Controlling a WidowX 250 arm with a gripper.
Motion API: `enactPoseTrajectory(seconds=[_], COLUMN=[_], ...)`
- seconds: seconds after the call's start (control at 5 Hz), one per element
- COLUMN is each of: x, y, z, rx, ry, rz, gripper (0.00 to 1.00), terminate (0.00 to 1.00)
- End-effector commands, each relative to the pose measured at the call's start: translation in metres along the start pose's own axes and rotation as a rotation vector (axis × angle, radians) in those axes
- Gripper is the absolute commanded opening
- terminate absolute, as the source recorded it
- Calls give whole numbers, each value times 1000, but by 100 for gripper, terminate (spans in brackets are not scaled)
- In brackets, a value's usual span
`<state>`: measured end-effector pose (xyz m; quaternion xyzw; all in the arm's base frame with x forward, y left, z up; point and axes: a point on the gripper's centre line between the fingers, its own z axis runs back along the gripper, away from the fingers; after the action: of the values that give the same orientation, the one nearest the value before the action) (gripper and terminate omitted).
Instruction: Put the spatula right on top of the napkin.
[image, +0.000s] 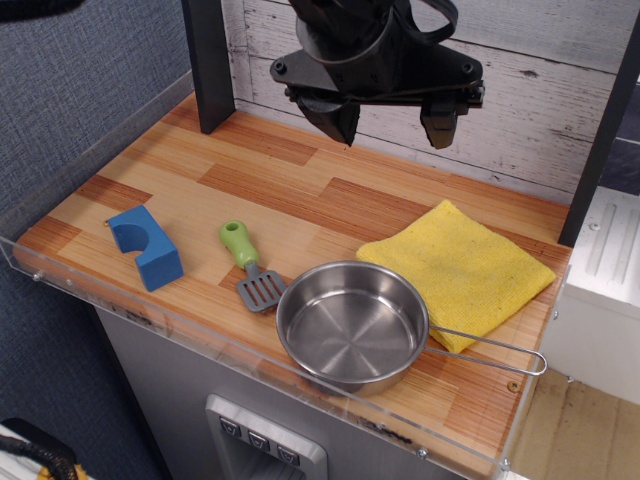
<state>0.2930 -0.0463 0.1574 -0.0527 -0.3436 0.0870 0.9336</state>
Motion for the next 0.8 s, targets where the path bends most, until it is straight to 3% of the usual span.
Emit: enactPoseTrajectory(seconds=[0.0,0.6], x=[0,0], y=[0,63], z=[0,29], rx=[0,164], ry=[0,-119], rz=[0,364], gripper=[100,100], terminate=[0,0])
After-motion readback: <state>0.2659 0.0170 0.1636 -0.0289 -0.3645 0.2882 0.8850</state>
